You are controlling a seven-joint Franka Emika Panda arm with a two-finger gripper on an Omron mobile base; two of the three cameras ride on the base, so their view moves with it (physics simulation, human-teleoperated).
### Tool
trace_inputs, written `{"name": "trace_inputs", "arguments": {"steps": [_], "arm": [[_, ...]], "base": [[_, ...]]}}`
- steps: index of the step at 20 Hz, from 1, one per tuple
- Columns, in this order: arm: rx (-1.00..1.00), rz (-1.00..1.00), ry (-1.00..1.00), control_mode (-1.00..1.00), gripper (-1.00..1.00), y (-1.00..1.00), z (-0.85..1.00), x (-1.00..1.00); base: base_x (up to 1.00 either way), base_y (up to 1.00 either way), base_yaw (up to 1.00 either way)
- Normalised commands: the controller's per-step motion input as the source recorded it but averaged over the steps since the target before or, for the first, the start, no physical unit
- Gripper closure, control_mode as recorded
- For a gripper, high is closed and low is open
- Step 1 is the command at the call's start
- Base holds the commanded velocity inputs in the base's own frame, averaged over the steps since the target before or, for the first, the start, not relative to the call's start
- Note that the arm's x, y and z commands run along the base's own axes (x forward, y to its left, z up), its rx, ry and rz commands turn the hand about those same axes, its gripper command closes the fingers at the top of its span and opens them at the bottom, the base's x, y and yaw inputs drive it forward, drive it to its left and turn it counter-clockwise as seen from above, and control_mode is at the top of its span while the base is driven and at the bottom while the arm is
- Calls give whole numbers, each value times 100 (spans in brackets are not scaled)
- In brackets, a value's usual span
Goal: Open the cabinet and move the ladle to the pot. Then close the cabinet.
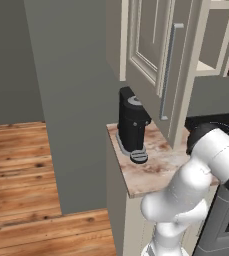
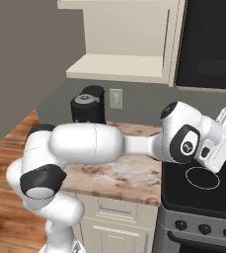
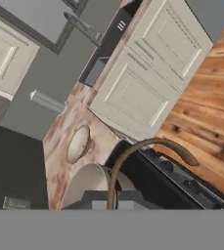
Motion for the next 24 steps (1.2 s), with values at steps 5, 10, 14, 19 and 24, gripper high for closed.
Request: {"name": "trace_inputs", "arguments": {"steps": [5, 10, 14, 19, 24], "arm": [[0, -24, 6, -100, 100, -77, 0, -1], [0, -14, 8, -100, 100, -47, 0, -3], [1, -1, 10, -100, 100, -18, 0, -35], [3, 6, 12, -100, 100, -15, 7, -33], [0, 12, 6, -100, 100, 6, 3, -24]], "base": [[0, 0, 0], [0, 0, 0], [0, 0, 0], [0, 0, 0], [0, 0, 0]]}}
